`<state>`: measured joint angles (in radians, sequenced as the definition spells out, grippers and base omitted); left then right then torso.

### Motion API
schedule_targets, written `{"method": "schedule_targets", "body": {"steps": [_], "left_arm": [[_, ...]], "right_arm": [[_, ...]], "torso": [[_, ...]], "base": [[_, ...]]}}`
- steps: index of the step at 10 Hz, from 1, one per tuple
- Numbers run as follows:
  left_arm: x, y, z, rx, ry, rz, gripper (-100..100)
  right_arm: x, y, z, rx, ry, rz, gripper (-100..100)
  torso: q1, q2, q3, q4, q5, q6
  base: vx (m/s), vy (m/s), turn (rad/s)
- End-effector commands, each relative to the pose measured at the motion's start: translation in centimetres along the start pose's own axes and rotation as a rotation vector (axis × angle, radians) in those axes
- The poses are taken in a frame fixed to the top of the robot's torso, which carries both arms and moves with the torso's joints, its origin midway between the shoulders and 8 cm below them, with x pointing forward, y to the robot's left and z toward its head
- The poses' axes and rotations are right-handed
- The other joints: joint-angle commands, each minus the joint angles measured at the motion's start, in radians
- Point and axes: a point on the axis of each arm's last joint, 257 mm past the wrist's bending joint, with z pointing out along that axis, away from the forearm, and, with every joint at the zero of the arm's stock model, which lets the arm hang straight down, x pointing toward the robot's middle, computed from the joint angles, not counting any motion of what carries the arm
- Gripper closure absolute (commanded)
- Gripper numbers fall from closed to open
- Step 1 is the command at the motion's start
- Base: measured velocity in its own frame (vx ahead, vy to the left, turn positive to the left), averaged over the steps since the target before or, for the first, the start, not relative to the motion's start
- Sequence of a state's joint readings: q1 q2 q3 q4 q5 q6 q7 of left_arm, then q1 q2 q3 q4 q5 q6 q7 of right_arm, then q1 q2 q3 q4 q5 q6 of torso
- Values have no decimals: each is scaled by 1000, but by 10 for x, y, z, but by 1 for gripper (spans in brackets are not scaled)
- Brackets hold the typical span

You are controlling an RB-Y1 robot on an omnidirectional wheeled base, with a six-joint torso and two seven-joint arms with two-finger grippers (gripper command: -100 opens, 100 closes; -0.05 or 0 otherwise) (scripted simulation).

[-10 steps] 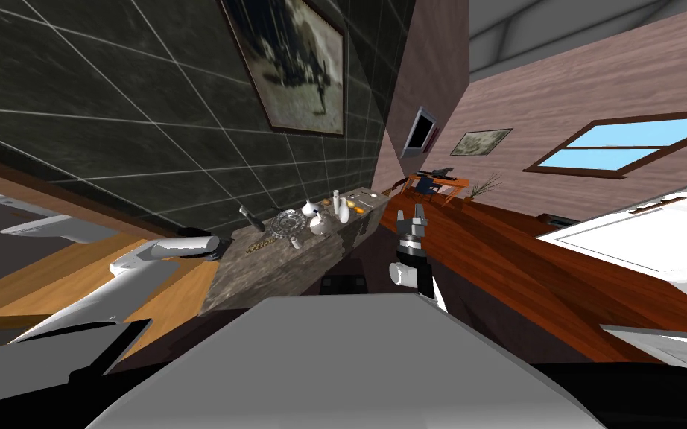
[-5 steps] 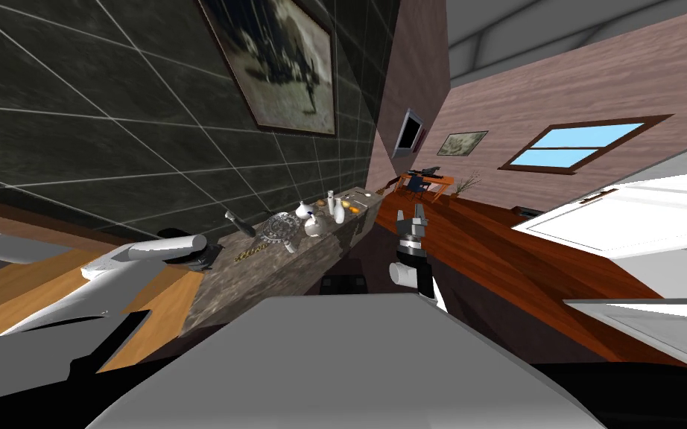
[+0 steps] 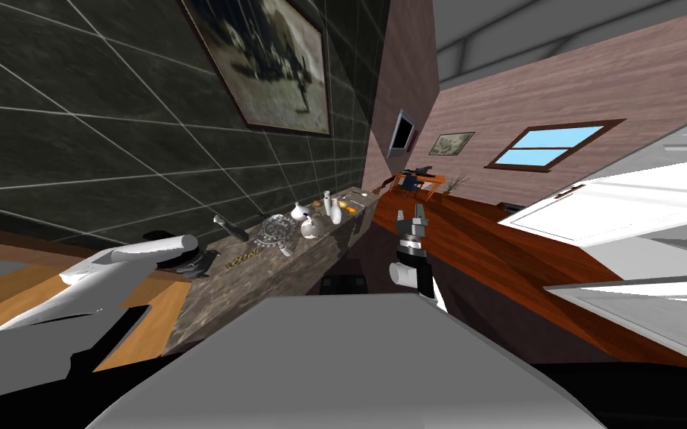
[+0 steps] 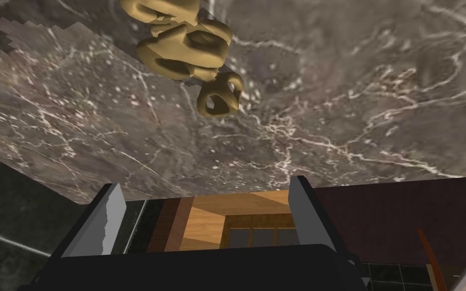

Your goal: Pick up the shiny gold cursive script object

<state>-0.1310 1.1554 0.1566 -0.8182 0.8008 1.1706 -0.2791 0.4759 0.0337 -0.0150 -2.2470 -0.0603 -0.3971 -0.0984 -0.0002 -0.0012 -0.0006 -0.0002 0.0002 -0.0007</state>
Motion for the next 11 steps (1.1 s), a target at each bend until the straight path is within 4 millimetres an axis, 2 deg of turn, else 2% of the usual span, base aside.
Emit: {"method": "schedule_targets", "body": {"steps": [1, 2, 3, 5, 6, 8, 10, 11], "left_arm": [[-1, 11, 3, -33, 21, -29, -100], [7, 16, 0, -61, 65, -58, -100], [4, 24, 3, -77, 64, -73, -100], [18, 39, 2, -137, 148, -140, -100], [17, 45, 4, -150, 149, -149, -100], [32, 59, 3, -202, 225, -206, -100], [32, 59, 3, -203, 225, -207, -100], [39, 64, 2, -222, 255, -228, -100]], "right_arm": [[0, 0, 0, 0, 0, 0, 0], [0, 0, 0, 0, 0, 0, 0], [0, 0, 0, 0, 0, 0, 0], [0, 0, 0, 0, 0, 0, 0], [0, 0, 0, 0, 0, 0, 0], [0, 0, 0, 0, 0, 0, 0], [0, 0, 0, 0, 0, 0, 0], [0, 0, 0, 0, 0, 0, 0]], "torso": [[0, 0, 0, 0, 0, 0], [0, 0, 0, 0, 0, -1], [0, 0, 0, 0, 0, 0], [0, -1, 0, 0, 0, 0], [0, -1, -1, 0, 0, 0], [1, -1, -1, 0, 0, -1], [1, -1, -1, 0, 0, -1], [0, 0, 0, 0, 0, -1]], "base": [[14, 1, -92], [22, 2, -136], [18, 4, -61], [28, 0, -164], [28, 7, -54], [31, 8, -117], [18, 7, -19], [14, 3, -60]]}}
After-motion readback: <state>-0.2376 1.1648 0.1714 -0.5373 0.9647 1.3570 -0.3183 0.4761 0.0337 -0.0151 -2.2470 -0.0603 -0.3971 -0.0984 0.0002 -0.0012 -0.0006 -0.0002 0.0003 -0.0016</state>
